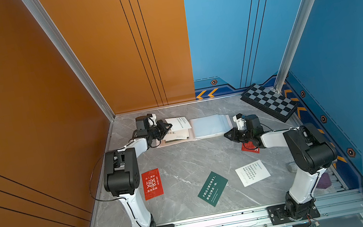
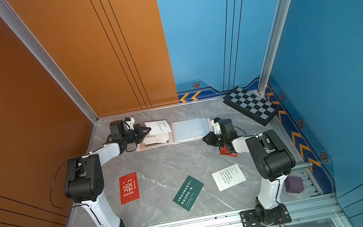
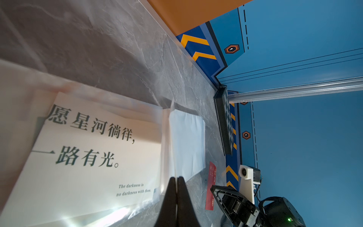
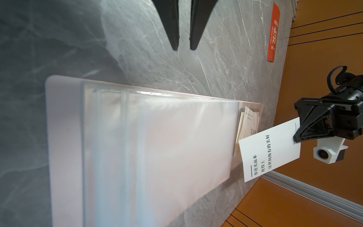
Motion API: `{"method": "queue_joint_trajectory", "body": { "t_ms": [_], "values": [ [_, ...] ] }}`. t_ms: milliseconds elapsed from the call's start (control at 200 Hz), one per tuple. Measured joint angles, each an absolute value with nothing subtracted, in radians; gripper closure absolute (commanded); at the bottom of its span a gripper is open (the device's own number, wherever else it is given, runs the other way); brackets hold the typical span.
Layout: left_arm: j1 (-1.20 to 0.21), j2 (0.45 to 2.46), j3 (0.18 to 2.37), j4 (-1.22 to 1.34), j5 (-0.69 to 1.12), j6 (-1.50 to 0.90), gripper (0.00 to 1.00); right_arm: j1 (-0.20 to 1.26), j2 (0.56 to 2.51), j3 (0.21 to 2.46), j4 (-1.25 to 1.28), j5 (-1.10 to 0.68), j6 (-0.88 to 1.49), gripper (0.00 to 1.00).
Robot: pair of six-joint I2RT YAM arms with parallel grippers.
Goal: Place the photos into the photo albums
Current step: Insert the photo into the photo album.
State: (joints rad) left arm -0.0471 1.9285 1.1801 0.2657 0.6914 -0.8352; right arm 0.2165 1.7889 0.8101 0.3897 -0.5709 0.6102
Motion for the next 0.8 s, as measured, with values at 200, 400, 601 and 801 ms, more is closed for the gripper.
{"method": "queue_joint_trajectory", "body": {
  "t_ms": [200, 400, 601, 801],
  "values": [
    [-0.049, 1.937, 1.180, 0.266, 0.688, -0.834, 1.00, 0.216, 1.791, 0.810, 0.394, -0.571, 0.610, 0.85],
    [-0.060, 1.961, 1.180, 0.266, 0.687, -0.831, 1.00, 0.216, 1.791, 0.810, 0.397, -0.571, 0.616, 0.85],
    [-0.070, 1.965, 1.180, 0.266, 0.685, -0.828, 1.00, 0.216, 1.792, 0.810, 0.397, -0.571, 0.618, 0.85],
    [-0.073, 1.965, 1.180, 0.266, 0.685, -0.828, 1.00, 0.216, 1.794, 0.810, 0.397, -0.571, 0.622, 0.85]
  ]
}}
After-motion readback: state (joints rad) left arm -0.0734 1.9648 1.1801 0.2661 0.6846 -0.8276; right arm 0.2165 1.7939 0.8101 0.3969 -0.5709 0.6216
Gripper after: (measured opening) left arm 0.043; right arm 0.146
